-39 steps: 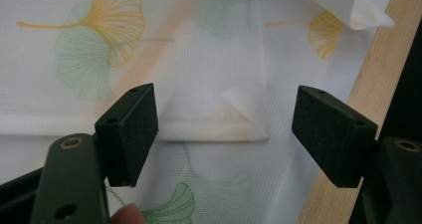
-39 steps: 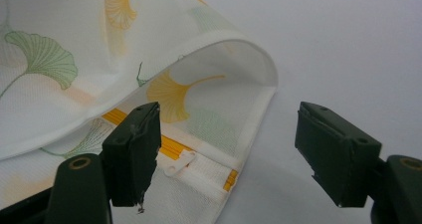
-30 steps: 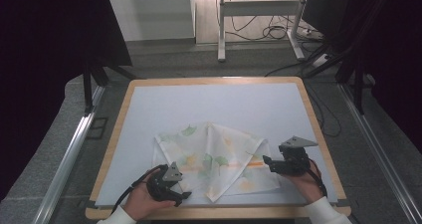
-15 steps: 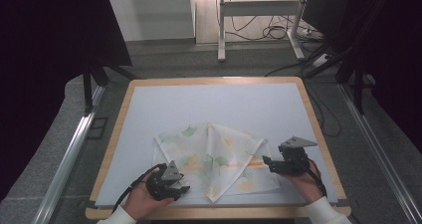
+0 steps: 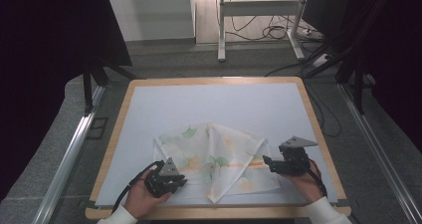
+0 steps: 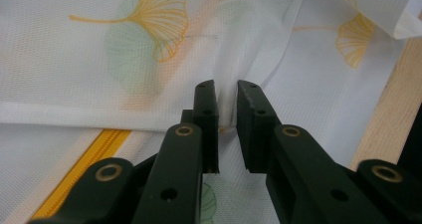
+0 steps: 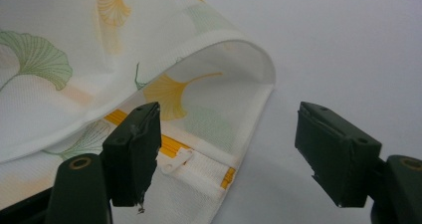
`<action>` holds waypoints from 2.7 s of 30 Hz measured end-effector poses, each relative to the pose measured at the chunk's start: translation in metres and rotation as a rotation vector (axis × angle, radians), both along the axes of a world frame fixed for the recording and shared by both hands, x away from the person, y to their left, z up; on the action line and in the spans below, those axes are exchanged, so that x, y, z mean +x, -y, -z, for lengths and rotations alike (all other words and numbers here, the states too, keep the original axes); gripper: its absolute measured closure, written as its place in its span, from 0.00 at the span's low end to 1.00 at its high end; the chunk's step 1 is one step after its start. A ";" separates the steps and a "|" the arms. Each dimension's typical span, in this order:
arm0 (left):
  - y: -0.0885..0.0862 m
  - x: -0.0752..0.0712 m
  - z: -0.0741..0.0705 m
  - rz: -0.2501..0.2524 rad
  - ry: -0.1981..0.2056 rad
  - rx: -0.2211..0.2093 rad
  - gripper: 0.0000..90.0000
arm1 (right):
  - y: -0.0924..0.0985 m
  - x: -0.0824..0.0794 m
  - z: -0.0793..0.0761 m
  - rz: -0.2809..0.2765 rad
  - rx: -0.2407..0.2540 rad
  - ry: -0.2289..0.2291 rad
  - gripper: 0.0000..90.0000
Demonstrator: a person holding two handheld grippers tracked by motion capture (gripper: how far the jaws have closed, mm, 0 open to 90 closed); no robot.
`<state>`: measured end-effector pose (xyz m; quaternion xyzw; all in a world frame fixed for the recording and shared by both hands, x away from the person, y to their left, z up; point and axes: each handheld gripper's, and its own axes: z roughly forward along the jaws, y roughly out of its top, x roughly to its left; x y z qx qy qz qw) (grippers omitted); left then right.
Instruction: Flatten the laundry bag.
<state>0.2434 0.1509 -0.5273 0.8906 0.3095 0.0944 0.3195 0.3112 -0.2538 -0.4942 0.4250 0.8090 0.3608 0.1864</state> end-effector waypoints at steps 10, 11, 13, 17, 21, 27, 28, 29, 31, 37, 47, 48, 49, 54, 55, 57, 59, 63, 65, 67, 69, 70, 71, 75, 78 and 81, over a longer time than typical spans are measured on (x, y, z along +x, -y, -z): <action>-0.001 0.002 0.000 -0.003 -0.005 -0.007 0.93 | -0.013 -0.024 -0.018 -0.091 0.024 0.030 0.33; -0.001 0.002 0.000 -0.004 -0.006 -0.009 0.93 | -0.019 -0.028 -0.019 -0.115 0.025 0.030 0.34; -0.002 0.003 0.000 -0.007 -0.006 -0.015 0.93 | -0.030 -0.035 -0.021 -0.171 0.019 0.025 0.34; -0.002 0.004 0.000 -0.009 -0.007 -0.010 0.93 | -0.055 -0.045 -0.017 -0.264 0.016 0.006 0.33; -0.002 0.005 0.000 -0.010 -0.010 -0.011 0.93 | -0.083 -0.055 -0.008 -0.348 0.018 -0.035 0.31; -0.002 0.005 0.000 -0.010 -0.012 -0.014 0.93 | -0.125 -0.068 0.006 -0.439 0.002 -0.043 0.31; -0.002 0.005 0.000 -0.010 -0.012 -0.015 0.93 | -0.129 -0.069 0.008 -0.449 -0.002 -0.043 0.32; -0.002 0.005 0.000 -0.010 -0.012 -0.015 0.93 | -0.132 -0.069 0.009 -0.455 0.001 -0.046 0.32; -0.002 0.005 0.001 -0.010 -0.012 -0.015 0.93 | -0.136 -0.070 0.009 -0.464 0.011 -0.047 0.34; -0.002 0.006 0.001 -0.013 -0.015 -0.019 0.94 | -0.146 -0.075 0.014 -0.447 -0.001 -0.061 0.29; -0.003 0.007 0.001 -0.009 -0.020 -0.019 0.94 | -0.172 -0.079 0.025 -0.368 -0.073 -0.014 0.29; -0.003 0.007 0.001 -0.009 -0.020 -0.019 0.94 | -0.171 -0.078 0.026 -0.364 -0.080 -0.008 0.34; -0.003 0.007 0.001 -0.009 -0.020 -0.019 0.94 | -0.171 -0.078 0.026 -0.364 -0.080 -0.008 0.34; -0.003 0.006 0.001 -0.013 -0.020 -0.026 0.94 | -0.163 -0.075 0.026 -0.354 -0.110 0.018 0.69; -0.003 0.006 0.001 -0.013 -0.020 -0.026 0.94 | -0.163 -0.075 0.026 -0.354 -0.110 0.018 0.69; -0.003 0.006 0.001 -0.013 -0.019 -0.026 0.94 | -0.160 -0.074 0.024 -0.348 -0.114 0.028 0.81; -0.004 0.006 0.000 -0.009 -0.020 -0.022 0.94 | -0.152 -0.072 0.022 -0.350 -0.127 0.039 0.94; -0.006 0.006 0.000 -0.013 -0.020 -0.025 0.94 | -0.140 -0.069 0.019 -0.349 -0.126 0.036 0.98; -0.008 0.005 0.000 -0.017 -0.015 -0.020 0.94 | -0.132 -0.068 0.016 -0.339 -0.124 0.034 0.99; -0.012 0.005 0.000 -0.026 -0.015 -0.021 0.94 | -0.122 -0.067 0.014 -0.328 -0.123 0.039 0.99; -0.017 0.005 -0.002 -0.045 -0.012 -0.042 0.94 | -0.108 -0.064 0.010 -0.313 -0.119 0.044 0.99; -0.018 0.006 -0.002 -0.045 -0.011 -0.039 0.94 | -0.104 -0.063 0.009 -0.306 -0.114 0.046 0.99; -0.018 0.006 -0.003 -0.046 -0.009 -0.040 0.94 | -0.100 -0.062 0.007 -0.300 -0.108 0.047 0.99; -0.018 0.006 -0.003 -0.045 -0.006 -0.041 0.94 | -0.089 -0.057 0.003 -0.287 -0.081 0.049 0.99; -0.018 0.006 -0.003 -0.047 -0.004 -0.043 0.94 | -0.086 -0.056 0.001 -0.280 -0.074 0.049 0.99; -0.021 0.006 -0.005 -0.056 0.001 -0.058 0.94 | -0.084 -0.055 0.000 -0.286 -0.068 0.044 0.99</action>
